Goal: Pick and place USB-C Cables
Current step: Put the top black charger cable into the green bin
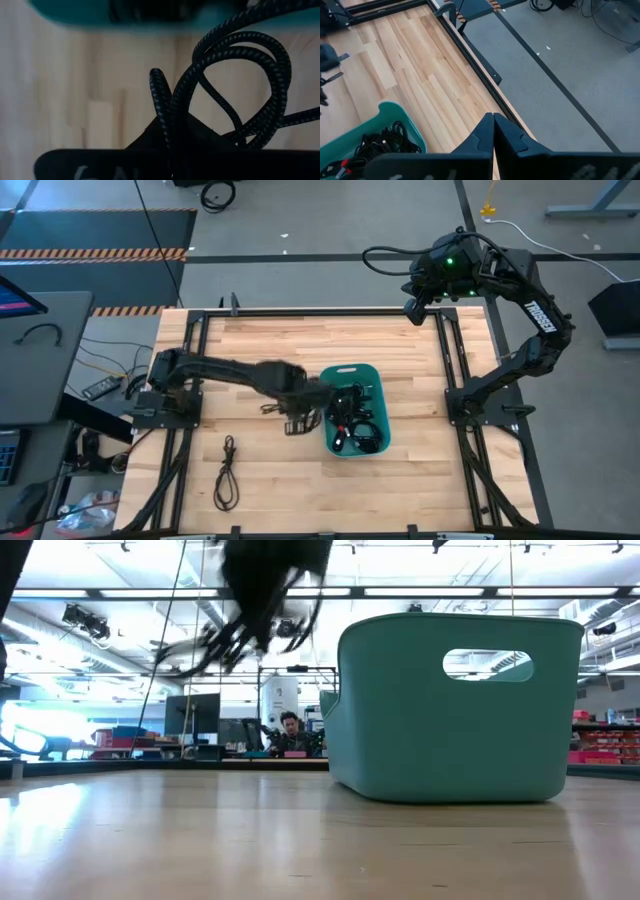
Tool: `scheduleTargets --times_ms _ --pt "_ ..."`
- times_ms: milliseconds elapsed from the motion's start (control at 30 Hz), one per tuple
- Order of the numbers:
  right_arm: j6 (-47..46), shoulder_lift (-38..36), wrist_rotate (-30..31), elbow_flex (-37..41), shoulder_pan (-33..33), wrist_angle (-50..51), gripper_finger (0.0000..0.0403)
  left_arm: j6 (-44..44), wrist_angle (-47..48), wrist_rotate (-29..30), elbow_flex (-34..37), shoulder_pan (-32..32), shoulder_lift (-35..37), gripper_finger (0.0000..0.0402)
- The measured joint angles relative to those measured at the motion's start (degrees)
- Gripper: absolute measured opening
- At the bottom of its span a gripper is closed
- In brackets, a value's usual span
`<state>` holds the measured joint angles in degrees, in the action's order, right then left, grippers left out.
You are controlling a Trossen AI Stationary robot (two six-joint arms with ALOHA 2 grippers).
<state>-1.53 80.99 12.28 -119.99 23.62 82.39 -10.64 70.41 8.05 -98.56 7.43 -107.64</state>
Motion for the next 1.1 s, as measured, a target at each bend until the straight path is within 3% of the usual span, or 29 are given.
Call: scheduleTargets --times_ms 167,300,600,833,1100 --pt "0.06 0.0 0.01 -0.01 0.02 -0.02 0.0007 1.25 -5.07 0.33 -11.99 -1.19 0.14 0.0028" --pt "0.19 0.0 0.01 -0.01 0.02 0.0 0.0007 0.82 -14.37 0.29 -16.39 -1.89 0.14 0.0028" --pt "1.26 0.02 0.01 0.01 0.02 0.0 0.0007 -1.52 -30.37 -6.58 -16.62 -1.8 -3.06 0.0028" --pt "1.56 0.02 0.01 -0.01 0.02 0.02 0.0007 -7.84 -32.11 -6.82 -16.59 -1.87 -9.98 0.0028" --pt "2.13 0.02 0.01 0.01 0.02 0.19 0.0007 -13.33 -32.37 -10.9 -16.53 -1.68 -16.82 0.0028"
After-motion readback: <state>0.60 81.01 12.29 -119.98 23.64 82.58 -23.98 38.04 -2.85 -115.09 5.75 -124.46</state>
